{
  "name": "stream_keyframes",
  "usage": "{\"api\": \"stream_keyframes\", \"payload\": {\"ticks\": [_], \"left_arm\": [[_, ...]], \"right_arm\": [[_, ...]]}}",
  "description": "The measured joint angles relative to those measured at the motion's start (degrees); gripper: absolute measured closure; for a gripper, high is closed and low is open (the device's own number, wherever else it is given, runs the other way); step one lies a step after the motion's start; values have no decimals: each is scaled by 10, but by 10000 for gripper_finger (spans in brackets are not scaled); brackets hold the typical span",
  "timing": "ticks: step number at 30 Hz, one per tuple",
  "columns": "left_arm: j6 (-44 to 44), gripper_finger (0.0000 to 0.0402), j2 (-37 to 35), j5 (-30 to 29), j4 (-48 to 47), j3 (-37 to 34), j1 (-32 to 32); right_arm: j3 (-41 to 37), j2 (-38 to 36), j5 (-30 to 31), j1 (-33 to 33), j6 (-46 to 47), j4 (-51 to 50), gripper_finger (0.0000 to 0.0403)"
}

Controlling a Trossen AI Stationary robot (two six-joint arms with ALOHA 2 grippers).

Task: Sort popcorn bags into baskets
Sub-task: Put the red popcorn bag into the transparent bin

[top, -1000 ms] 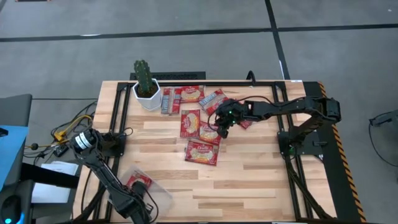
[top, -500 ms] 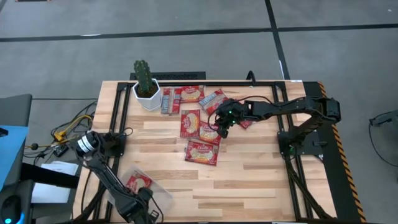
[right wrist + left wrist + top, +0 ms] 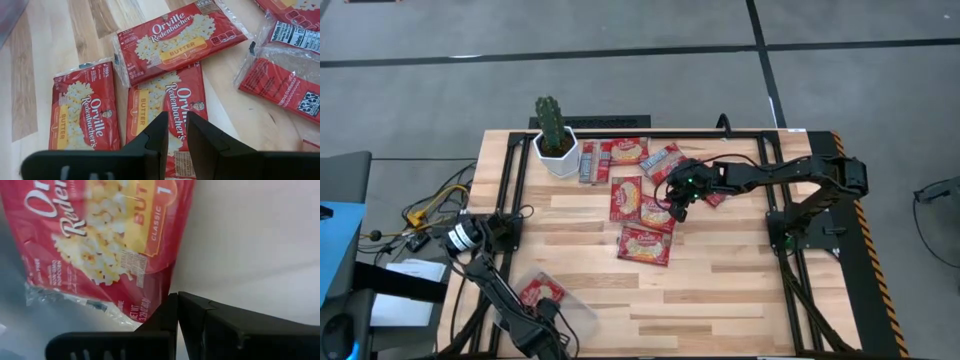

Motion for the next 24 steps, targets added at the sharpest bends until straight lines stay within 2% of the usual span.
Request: {"api": "stream_keyframes", "payload": {"ticks": [8,11,17,20,24], "left_arm": [[-16,401,-3,-4,-3,2,7],[-12,401,-21,-23,-1,11,8],[-61,386,-99,-124,-25,33,21],[-94,352,-151,-216,-32,35,30],[-74,289,-209,-349,-70,35,74]], "right_arm": [[0,0,-1,0,0,0,310],[0,0,-4,0,1,0,310],[0,0,-24,0,6,-2,310],[0,0,-31,0,15,-2,310],[0,0,-31,0,43,-3,310]]}}
